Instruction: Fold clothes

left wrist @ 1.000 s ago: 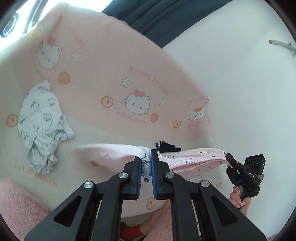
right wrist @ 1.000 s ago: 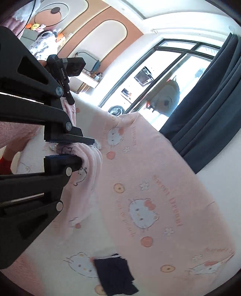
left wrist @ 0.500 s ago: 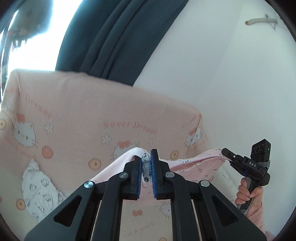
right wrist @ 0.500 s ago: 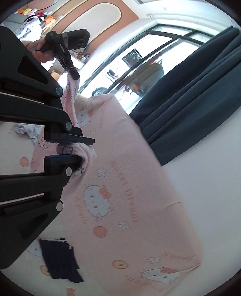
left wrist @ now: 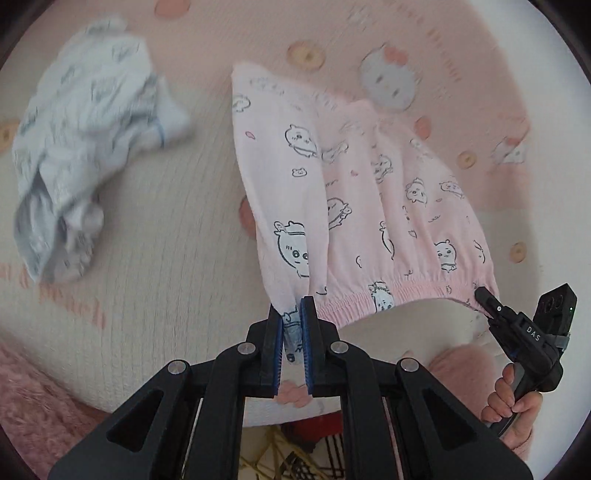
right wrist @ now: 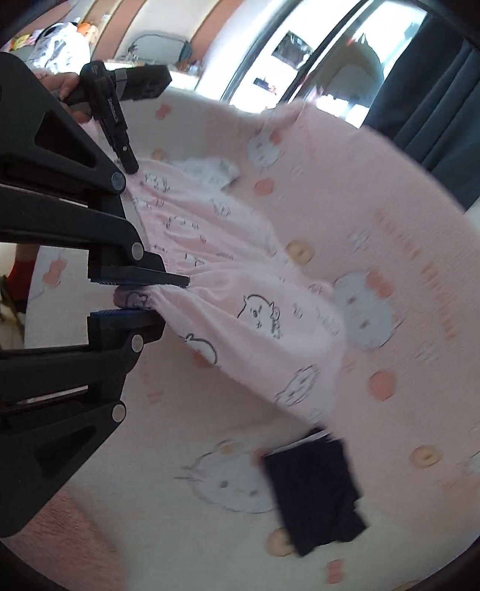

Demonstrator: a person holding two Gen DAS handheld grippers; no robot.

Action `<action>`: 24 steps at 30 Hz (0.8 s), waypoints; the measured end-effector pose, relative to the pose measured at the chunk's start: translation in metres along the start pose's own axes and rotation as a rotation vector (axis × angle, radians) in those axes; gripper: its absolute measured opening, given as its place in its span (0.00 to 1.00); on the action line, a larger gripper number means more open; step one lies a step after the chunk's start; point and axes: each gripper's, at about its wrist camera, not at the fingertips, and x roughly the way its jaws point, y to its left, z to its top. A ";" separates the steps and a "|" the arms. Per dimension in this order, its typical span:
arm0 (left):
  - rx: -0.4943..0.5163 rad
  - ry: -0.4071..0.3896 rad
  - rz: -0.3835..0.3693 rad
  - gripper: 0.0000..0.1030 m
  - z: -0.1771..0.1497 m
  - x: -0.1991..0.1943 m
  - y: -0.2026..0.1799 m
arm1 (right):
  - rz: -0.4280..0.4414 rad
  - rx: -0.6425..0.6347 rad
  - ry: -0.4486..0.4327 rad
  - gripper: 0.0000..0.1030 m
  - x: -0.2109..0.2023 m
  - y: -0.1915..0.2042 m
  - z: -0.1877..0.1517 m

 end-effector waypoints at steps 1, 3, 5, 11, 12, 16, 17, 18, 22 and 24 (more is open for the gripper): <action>-0.007 0.019 0.014 0.09 -0.006 0.011 0.005 | -0.038 0.034 0.066 0.08 0.027 -0.018 -0.015; -0.020 0.057 0.042 0.09 -0.017 0.032 0.015 | -0.050 0.117 0.151 0.08 0.063 -0.047 -0.041; -0.033 0.095 0.071 0.09 -0.028 0.054 0.025 | -0.064 0.159 0.178 0.08 0.078 -0.062 -0.059; -0.002 0.095 0.085 0.09 -0.033 0.054 0.016 | -0.114 0.078 0.157 0.08 0.071 -0.054 -0.059; 0.005 0.092 0.085 0.09 -0.034 0.052 0.014 | -0.116 0.073 0.149 0.08 0.067 -0.053 -0.060; 0.025 0.086 0.094 0.09 -0.043 0.050 0.014 | -0.094 0.083 0.108 0.08 0.048 -0.051 -0.063; 0.032 0.086 0.099 0.09 -0.046 0.049 0.014 | -0.082 0.085 0.100 0.08 0.043 -0.051 -0.063; 0.039 0.087 0.104 0.09 -0.048 0.049 0.014 | -0.083 0.084 0.096 0.08 0.039 -0.050 -0.064; 0.039 0.094 0.099 0.09 -0.055 0.047 0.017 | -0.097 0.068 0.098 0.08 0.030 -0.047 -0.069; 0.035 0.095 0.092 0.09 -0.060 0.045 0.018 | -0.104 0.061 0.108 0.08 0.025 -0.044 -0.074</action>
